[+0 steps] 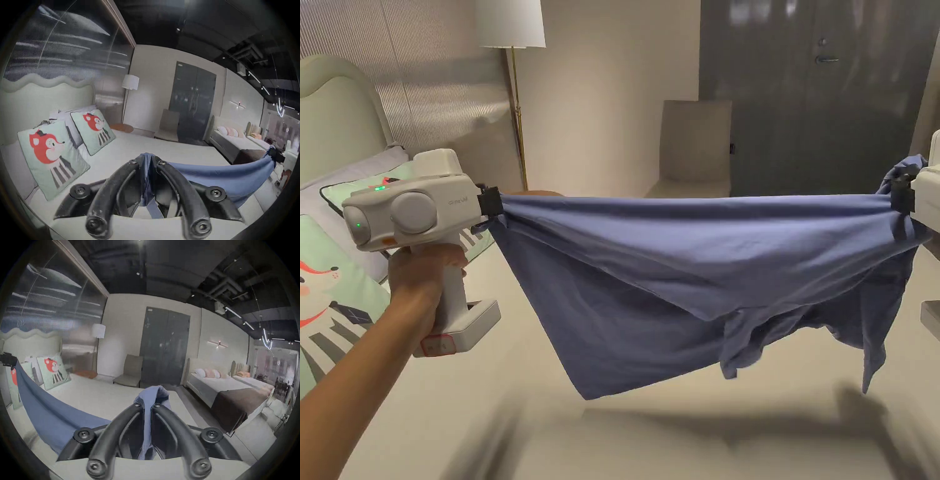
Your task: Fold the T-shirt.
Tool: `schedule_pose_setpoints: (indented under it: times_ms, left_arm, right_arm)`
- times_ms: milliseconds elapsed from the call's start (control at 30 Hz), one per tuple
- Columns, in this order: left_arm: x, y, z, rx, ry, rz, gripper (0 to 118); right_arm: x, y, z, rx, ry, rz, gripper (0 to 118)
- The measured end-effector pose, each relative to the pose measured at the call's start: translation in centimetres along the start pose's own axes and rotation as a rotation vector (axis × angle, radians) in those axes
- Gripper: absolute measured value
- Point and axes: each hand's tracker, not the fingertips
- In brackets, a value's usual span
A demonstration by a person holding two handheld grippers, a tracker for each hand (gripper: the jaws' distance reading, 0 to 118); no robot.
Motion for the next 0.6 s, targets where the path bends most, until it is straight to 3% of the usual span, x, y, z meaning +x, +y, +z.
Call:
schedule_pose_setpoints:
  times_ms: [267, 600]
  left_arm:
    - [1.3, 0.1, -4.9, 0.074, 0.071, -0.067, 5]
    - [-2.4, -12.2, -5.9, -0.140, 0.147, -0.128, 5]
  right_arm:
    - [-1.3, -1.6, -3.1, 0.003, 0.000, 0.032, 4]
    - [-3.5, -12.5, -3.5, -0.254, 0.059, -0.027, 4]
